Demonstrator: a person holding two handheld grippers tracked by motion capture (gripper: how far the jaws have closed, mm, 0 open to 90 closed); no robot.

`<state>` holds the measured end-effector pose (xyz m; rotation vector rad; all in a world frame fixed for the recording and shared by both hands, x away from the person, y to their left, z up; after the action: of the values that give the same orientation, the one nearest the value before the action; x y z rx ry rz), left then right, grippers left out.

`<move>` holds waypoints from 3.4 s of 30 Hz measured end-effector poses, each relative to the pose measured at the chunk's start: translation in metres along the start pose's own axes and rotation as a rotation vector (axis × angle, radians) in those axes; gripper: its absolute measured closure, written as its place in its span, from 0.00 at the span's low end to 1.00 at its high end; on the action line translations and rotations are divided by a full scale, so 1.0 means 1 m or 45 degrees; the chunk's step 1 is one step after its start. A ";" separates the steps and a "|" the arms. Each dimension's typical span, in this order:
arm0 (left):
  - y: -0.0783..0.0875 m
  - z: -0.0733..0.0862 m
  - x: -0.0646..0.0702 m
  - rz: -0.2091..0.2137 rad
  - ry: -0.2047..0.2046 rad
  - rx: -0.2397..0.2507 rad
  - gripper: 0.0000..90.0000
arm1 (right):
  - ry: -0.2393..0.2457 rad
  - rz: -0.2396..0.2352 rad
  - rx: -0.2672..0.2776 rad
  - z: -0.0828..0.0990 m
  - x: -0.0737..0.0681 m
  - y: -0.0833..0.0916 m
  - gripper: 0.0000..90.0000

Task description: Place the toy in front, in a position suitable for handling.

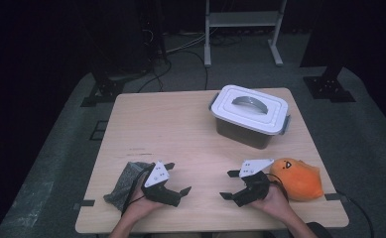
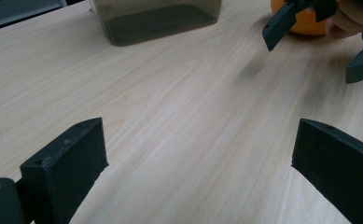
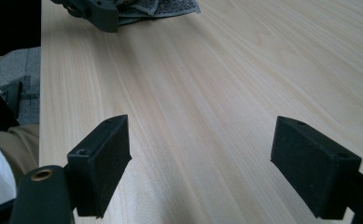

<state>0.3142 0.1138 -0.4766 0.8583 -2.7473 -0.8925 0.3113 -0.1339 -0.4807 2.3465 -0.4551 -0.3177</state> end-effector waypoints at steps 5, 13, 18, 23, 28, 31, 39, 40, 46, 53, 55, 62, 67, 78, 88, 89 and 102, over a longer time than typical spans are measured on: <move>0.000 0.000 0.000 0.009 -0.002 0.013 0.02 | -0.006 0.000 -0.002 0.000 0.003 0.000 0.21; 0.001 0.001 0.003 0.008 -0.028 0.006 0.02 | 0.022 -0.027 0.029 -0.009 -0.003 0.006 0.21; 0.002 0.000 0.004 0.014 -0.035 0.015 0.02 | 0.034 -0.039 0.066 -0.020 -0.006 0.022 0.21; 0.002 -0.001 0.005 0.023 -0.047 0.022 0.02 | 0.079 -0.012 0.068 -0.029 -0.003 0.043 0.21; 0.004 -0.001 0.004 0.020 -0.047 0.032 0.02 | 0.098 0.026 0.071 -0.032 0.005 0.069 0.20; 0.006 -0.001 0.003 0.016 -0.041 0.038 0.02 | 0.091 0.051 0.088 -0.029 0.012 0.087 0.20; 0.008 -0.001 0.001 0.011 -0.041 0.043 0.02 | 0.027 0.169 0.079 0.000 0.037 0.121 0.20; 0.008 -0.001 0.001 0.012 -0.042 0.043 0.02 | 0.014 0.178 0.082 0.005 0.040 0.124 0.20; 0.007 -0.001 0.002 0.015 -0.047 0.037 0.02 | -0.044 0.226 0.081 0.029 0.053 0.141 0.20; 0.009 -0.001 0.001 0.009 -0.051 0.039 0.02 | -0.103 0.281 0.035 0.055 0.064 0.149 0.21; 0.009 -0.001 0.002 0.012 -0.053 0.038 0.02 | -0.121 0.290 0.030 0.061 0.066 0.151 0.21; 0.008 -0.001 0.002 0.023 -0.053 0.037 0.02 | -0.163 0.305 0.026 0.082 0.073 0.151 0.26; 0.010 -0.002 0.004 0.032 -0.049 0.048 0.02 | -0.172 0.291 0.042 0.093 0.070 0.149 0.39; 0.012 -0.003 0.003 0.028 -0.054 0.052 0.02 | -0.140 0.298 0.068 0.104 0.062 0.141 0.62; 0.013 -0.001 0.000 0.023 -0.042 0.057 0.02 | -0.169 0.294 0.111 0.104 0.060 0.145 0.72; 0.013 -0.001 0.000 0.024 -0.042 0.056 0.02 | -0.173 0.297 0.114 0.104 0.060 0.147 0.72; 0.018 -0.001 -0.004 0.016 -0.019 0.073 0.02 | -0.114 0.228 0.188 0.072 0.047 0.158 0.74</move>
<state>0.3096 0.1273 -0.4651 0.8460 -2.8006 -0.8256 0.2924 -0.3049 -0.4269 2.4194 -0.7494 -0.3140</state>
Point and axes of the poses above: each handheld gripper's, and its own axes: y roughly backward along the jaws, z roughly out of its underside, x roughly to its right, the point moved 5 cm from there along -y, roughly forward along the jaws, and after that the axes turned 8 degrees about -x, right-handed, at the moved point
